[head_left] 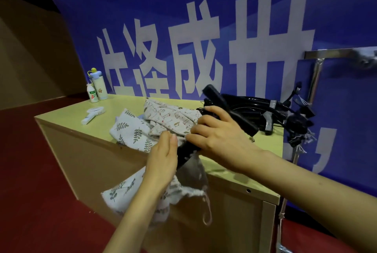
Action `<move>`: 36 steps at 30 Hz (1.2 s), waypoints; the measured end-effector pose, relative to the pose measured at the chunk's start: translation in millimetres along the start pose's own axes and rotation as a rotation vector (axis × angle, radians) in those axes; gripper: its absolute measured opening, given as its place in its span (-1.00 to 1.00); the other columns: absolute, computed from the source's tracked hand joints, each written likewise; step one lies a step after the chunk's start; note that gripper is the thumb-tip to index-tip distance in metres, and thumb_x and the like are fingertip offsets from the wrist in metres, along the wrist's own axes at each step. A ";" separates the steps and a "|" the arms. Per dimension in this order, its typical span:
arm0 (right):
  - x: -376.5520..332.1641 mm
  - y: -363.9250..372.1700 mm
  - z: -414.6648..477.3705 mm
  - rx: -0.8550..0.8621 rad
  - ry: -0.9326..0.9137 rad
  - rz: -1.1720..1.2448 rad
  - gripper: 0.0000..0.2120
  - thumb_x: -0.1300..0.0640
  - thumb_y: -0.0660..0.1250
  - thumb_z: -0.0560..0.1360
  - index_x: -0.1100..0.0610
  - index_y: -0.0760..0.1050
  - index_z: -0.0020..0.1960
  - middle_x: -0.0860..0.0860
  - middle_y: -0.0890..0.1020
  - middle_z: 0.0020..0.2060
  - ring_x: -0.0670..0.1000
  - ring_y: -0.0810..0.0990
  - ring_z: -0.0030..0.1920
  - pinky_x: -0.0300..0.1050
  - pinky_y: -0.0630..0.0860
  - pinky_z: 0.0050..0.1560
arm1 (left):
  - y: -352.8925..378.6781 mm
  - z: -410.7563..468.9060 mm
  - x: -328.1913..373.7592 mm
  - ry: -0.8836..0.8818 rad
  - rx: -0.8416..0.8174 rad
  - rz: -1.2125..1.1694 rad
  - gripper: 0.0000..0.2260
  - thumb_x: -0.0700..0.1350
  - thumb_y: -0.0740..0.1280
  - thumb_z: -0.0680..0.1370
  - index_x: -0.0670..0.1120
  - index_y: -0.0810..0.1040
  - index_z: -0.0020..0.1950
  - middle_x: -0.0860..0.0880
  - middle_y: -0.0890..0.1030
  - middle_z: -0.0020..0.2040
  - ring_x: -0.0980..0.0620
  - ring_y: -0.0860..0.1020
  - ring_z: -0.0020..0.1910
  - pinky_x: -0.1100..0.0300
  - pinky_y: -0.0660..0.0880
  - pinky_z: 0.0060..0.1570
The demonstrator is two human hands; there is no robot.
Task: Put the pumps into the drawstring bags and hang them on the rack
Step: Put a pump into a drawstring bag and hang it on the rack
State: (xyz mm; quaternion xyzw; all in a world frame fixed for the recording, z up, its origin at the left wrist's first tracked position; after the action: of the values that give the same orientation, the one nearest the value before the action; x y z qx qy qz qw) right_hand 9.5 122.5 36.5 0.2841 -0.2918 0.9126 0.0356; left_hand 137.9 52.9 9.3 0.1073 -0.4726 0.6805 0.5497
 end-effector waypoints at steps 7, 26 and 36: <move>-18.0 -0.9 11.2 0.015 -0.135 0.031 -0.72 0.17 0.11 0.56 0.04 0.60 -0.12 -0.10 0.63 -0.27 0.00 0.58 0.00 0.04 0.05 0.48 | 20.9 -4.2 -10.9 -0.231 0.106 -0.251 -0.73 -0.12 0.04 0.65 -0.19 0.42 -0.14 -0.09 0.51 -0.21 -0.02 0.45 -0.20 0.07 0.34 -0.18; 12.0 -3.2 -80.3 -0.569 1.106 0.836 -0.52 -0.24 0.19 0.50 0.10 0.35 0.22 0.04 0.64 -0.07 0.03 0.62 -0.10 0.02 0.56 -0.04 | 50.6 0.1 11.4 -0.644 0.237 -0.611 -0.65 -0.08 0.01 0.64 -0.23 0.48 0.22 -0.16 0.56 0.15 -0.16 0.53 0.15 -0.04 0.45 0.21; 39.5 -30.9 -148.9 -0.623 1.548 1.222 -0.62 -0.17 0.27 0.50 0.16 0.51 0.02 0.04 0.58 -0.19 -0.01 0.55 -0.21 -0.14 0.57 -0.17 | 93.6 -19.2 71.6 -0.675 0.083 -0.726 -0.63 -0.04 0.03 0.64 -0.19 0.44 0.31 -0.23 0.54 0.26 -0.21 0.51 0.23 -0.12 0.44 0.27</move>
State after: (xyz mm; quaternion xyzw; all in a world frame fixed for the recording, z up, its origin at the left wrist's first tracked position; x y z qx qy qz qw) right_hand -90.4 226.3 -25.8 -0.5991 -0.5068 0.5919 -0.1842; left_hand 38.8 118.6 -2.4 0.5010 -0.5288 0.3905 0.5629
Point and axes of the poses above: each hand's wrist, its own z-axis towards the middle knuckle, its own y-axis out of the palm, x = y × z, the point moved 3 cm from there along z, towards the middle knuckle
